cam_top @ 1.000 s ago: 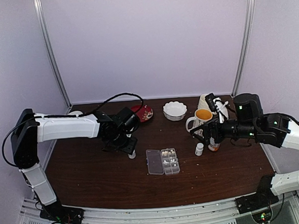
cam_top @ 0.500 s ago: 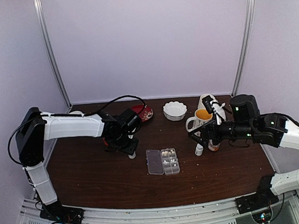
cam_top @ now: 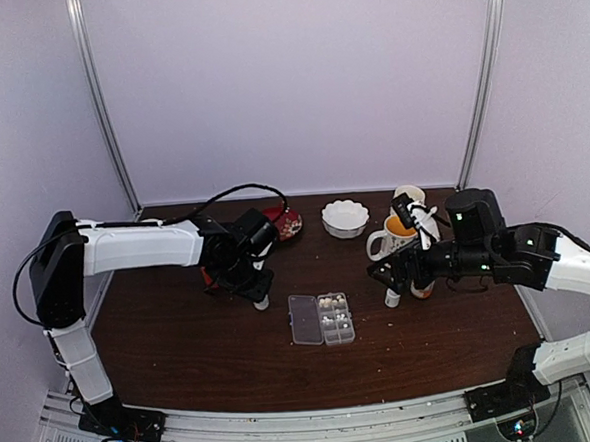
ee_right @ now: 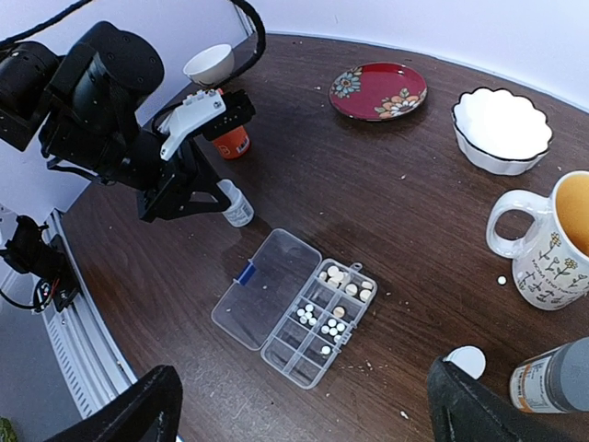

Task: Sort the pills into containers
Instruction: Pick up the pill bottle from the center of the board, then pass from the left arm to the right

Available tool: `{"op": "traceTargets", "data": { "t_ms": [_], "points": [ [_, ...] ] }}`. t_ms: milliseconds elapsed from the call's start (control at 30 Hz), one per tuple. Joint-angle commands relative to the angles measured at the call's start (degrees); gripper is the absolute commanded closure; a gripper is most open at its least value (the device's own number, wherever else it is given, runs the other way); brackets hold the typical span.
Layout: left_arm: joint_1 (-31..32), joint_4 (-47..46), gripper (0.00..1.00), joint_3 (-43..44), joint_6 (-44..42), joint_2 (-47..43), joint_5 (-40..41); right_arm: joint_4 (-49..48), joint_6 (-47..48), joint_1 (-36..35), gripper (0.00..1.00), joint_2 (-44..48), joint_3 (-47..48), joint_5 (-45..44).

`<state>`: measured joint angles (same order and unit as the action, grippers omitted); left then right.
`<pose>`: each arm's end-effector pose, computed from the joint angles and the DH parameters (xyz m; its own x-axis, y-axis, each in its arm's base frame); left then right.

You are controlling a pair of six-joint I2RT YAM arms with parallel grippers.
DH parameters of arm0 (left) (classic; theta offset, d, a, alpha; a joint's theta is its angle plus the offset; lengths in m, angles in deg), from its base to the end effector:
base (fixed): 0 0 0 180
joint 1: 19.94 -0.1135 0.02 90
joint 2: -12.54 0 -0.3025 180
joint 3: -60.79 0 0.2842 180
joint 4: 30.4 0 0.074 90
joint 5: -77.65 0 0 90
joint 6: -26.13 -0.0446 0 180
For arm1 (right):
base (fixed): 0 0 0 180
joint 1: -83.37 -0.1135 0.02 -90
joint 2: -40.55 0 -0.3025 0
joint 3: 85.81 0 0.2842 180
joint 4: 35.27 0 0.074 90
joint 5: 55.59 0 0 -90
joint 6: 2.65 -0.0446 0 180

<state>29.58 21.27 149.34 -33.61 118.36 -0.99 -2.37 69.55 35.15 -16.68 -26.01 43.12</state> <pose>0.2768 -0.3108 0.2103 -0.8759 0.2652 -0.4030 0.2991 0.9539 -0.0223 0.1563 0.1850 0.3210 -0.5723 -0.1870 -0.7984 -0.6819 0.6494 0.3367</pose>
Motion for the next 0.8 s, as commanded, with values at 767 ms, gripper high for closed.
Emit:
{"op": "traceTargets", "data": {
  "t_ms": [767],
  "points": [
    [0.3, -27.8, 0.84, 2.3, 8.2, -30.5, -50.4, -45.6, -5.1, -10.2, 0.17, 0.0, -2.9, 12.6]
  ]
}}
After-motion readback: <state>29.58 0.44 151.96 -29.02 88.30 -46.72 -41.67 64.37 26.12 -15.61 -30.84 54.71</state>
